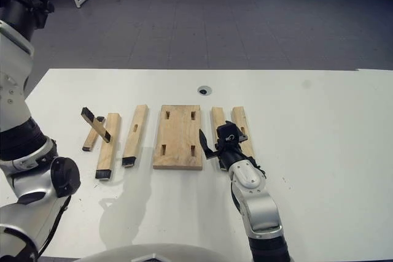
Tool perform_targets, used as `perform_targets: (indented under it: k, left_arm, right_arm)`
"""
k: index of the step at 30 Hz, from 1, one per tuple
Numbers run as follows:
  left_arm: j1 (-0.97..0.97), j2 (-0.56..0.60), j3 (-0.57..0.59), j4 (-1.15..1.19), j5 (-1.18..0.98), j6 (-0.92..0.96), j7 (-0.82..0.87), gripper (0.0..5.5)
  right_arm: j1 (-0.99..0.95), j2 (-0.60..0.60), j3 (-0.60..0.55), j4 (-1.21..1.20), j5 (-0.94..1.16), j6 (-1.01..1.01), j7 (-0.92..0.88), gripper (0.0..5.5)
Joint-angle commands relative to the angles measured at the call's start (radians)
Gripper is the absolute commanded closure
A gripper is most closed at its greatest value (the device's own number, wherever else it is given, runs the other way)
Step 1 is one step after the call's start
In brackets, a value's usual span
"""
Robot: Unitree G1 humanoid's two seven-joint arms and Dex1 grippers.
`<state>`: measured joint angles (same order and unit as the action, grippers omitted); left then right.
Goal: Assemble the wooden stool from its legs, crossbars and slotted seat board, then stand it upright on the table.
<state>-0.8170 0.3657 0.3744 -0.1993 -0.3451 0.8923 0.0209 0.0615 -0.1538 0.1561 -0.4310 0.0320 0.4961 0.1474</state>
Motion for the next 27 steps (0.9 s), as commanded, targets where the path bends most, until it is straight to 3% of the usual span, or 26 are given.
perform_targets:
  k: [1,5,10,16,18,23,27]
  left_arm:
    - [0.327,-0.09,-0.068,0.264,0.045,-0.091,-0.069,2.75]
    - [0.473,-0.14,-0.101,0.352,0.057,-0.198,-0.105,2.75]
    - [0.363,-0.089,-0.064,0.33,0.038,-0.234,-0.096,2.75]
    - [0.042,-0.013,0.046,-0.024,-0.128,-0.02,-0.016,2.75]
    - [0.06,0.011,0.073,-0.129,-0.166,0.088,0.002,2.75]
    - [0.627,-0.059,-0.06,-0.594,-0.131,0.182,0.04,1.94]
    - [0.981,-0.124,-0.21,-0.78,-0.06,0.176,0.106,1.15]
  right_arm:
    - [-0.001,0.011,-0.007,0.001,0.002,0.009,-0.007,0.98]
    - [-0.013,0.017,-0.024,0.007,0.011,0.015,-0.008,0.98]
    - [-0.004,0.036,-0.017,0.006,0.007,0.016,-0.021,0.98]
    - [0.014,0.034,-0.024,-0.003,0.004,0.013,-0.024,0.98]
    - [0.021,0.037,-0.021,-0.007,0.002,0.011,-0.028,0.98]
    - [0.054,0.026,-0.034,-0.028,0.004,0.013,-0.029,0.98]
    - [0.081,0.019,-0.032,-0.043,0.006,0.017,-0.025,0.98]
